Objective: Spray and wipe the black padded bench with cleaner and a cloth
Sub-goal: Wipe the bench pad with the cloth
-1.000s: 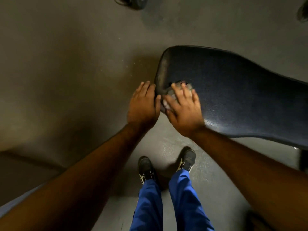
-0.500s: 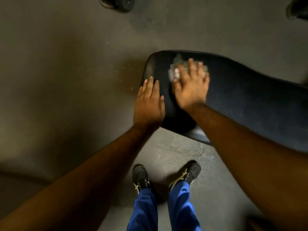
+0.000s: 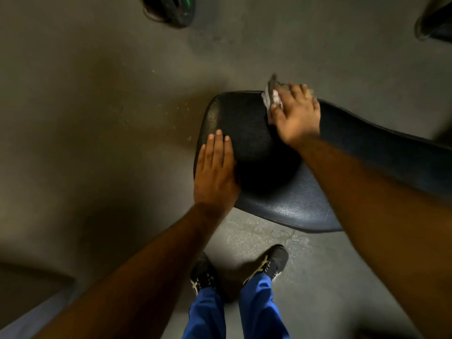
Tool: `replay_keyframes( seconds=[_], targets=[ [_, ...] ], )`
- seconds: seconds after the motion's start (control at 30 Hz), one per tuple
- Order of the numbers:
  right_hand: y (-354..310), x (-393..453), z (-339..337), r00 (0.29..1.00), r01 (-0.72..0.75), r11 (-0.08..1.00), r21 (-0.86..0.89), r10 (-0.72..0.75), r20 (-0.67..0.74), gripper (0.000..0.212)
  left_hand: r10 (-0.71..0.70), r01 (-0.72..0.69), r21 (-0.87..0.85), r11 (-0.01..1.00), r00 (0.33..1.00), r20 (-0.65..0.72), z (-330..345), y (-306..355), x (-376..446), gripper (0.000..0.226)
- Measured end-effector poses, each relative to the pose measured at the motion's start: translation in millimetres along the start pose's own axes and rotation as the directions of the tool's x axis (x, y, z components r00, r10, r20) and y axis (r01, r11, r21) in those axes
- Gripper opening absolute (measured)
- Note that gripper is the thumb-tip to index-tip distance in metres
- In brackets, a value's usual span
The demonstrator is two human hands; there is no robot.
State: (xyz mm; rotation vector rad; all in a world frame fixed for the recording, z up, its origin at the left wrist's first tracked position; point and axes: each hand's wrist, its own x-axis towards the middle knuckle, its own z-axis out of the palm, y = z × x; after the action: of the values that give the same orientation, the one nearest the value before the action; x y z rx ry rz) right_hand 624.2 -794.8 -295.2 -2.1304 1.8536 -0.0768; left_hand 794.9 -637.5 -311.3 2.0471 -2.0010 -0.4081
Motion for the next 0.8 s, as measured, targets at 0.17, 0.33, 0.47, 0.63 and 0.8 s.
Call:
replay_keyframes(
  seconds=[0.17,0.33,0.47,0.63,0.8],
  targets=[
    [-13.9,-57.2,15.2,0.939,0.332,0.943,-0.013,-0.329,0.104,0.057,0.066,-0.066,0.013,0.998,0.998,0.011,1.1,-2.4,0.6,0.058],
    [-11.7,-37.7,7.6,0.991,-0.136,0.991,0.015,0.137,-0.006,0.057,0.022,-0.022,0.0,1.0,0.999,0.045,-1.6,1.6,5.2,0.054],
    [-26.6,-101.0,21.3,0.954,0.28,0.96,-0.007,-0.277,0.114,0.055,0.011,-0.011,-0.044,0.999,1.0,0.012,-4.1,2.5,4.8,0.051],
    [-0.8,-80.3,6.5,0.994,-0.109,0.994,0.003,0.109,0.03,0.058,0.024,-0.02,-0.131,0.991,0.999,0.032,-19.7,9.2,1.1,0.056],
    [-15.3,-172.2,29.3,0.954,0.277,0.959,-0.06,-0.267,0.136,0.055,0.014,-0.003,-0.134,0.991,0.997,0.081,-21.6,10.1,-0.2,0.054]
  ],
)
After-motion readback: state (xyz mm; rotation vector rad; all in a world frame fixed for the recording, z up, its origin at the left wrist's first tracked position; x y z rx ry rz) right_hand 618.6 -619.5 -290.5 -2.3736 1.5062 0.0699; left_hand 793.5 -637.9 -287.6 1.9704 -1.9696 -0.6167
